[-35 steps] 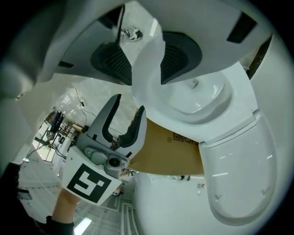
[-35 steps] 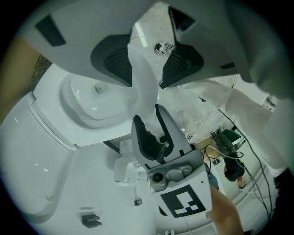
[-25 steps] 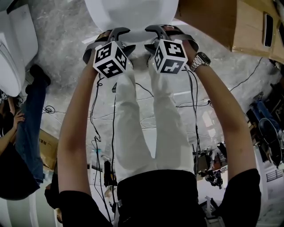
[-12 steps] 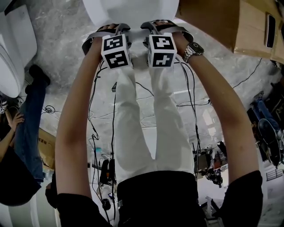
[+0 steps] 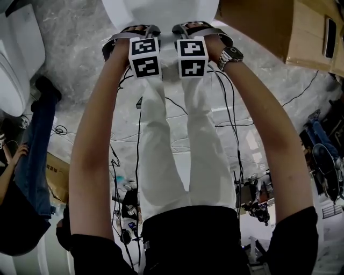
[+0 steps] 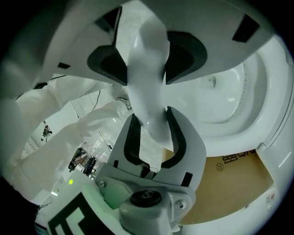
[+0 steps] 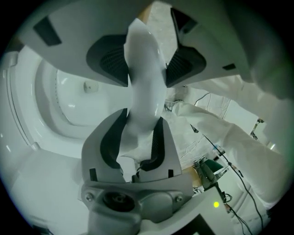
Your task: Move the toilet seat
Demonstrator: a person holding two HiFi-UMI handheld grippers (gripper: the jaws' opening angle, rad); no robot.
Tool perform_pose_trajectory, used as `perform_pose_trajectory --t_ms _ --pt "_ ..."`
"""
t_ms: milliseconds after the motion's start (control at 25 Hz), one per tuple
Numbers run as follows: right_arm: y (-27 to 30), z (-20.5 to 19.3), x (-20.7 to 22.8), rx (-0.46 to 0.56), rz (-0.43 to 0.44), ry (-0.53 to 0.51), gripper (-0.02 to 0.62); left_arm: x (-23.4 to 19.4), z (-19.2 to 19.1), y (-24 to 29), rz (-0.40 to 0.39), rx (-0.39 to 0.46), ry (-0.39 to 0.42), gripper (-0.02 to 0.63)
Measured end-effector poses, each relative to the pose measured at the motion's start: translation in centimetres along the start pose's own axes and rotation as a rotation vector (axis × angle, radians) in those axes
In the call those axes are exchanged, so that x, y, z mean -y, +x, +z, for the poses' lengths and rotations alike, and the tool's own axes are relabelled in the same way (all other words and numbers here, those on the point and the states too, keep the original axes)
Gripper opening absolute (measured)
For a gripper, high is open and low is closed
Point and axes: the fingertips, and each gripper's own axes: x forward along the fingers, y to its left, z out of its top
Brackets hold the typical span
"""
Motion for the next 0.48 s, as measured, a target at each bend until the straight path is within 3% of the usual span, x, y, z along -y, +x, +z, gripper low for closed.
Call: perform_pose_trajectory --t_ms 280,480 --pt "0.25 -0.22 -0.09 -0.049 0.025 -0.009 0.247 -0.08 0.16 0.16 -0.010 -0.045 0.003 0.261" --pt "-0.15 -0.53 0.03 -0.017 0.004 -0.015 0.247 -0.30 0.59 0.02 0.013 -0.025 0.009 0.261"
